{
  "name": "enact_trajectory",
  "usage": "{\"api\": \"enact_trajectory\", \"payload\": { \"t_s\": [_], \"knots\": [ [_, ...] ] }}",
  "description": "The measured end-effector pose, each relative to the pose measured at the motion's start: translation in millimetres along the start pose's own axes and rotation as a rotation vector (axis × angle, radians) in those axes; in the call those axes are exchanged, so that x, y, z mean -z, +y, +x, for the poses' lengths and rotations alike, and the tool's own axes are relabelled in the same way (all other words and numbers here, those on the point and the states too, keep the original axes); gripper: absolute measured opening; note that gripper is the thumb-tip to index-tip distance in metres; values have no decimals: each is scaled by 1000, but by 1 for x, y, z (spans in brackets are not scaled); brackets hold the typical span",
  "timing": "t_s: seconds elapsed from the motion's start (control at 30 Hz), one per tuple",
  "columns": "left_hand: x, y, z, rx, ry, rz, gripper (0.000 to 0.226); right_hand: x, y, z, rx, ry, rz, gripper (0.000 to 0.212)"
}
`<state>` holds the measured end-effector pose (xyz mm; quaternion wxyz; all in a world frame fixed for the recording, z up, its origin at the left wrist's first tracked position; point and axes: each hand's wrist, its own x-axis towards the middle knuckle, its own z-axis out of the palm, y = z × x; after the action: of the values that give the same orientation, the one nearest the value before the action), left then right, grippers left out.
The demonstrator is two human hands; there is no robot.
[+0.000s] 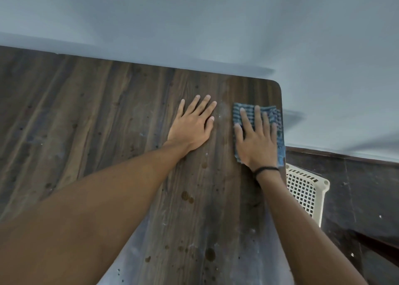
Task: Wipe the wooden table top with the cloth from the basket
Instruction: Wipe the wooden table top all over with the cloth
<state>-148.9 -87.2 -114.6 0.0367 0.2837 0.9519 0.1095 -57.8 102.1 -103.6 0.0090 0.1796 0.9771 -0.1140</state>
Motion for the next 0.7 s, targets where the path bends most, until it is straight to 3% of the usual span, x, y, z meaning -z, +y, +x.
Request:
{"api": "enact_trajectory", "payload": {
  "t_s": [0.17, 0.3, 0.47, 0.6, 0.7],
  "knots": [
    [1, 2, 3, 39, -29, 14, 58, 2, 3, 5, -237, 13, 31, 59],
    [2, 2, -2, 66, -35, 24, 58, -2, 4, -41, -8, 12, -2, 58],
    [10, 7, -15, 141, -130, -2, 58, 10, -3, -34, -170, -53, 26, 59],
    [8, 9, -83, 190, -64, 10, 62, 5, 15, -82, 159, -75, -3, 58],
    [6, 10, -117, 187, -96, 20, 62, 9, 19, -78, -52, -57, 35, 58]
  ]
}}
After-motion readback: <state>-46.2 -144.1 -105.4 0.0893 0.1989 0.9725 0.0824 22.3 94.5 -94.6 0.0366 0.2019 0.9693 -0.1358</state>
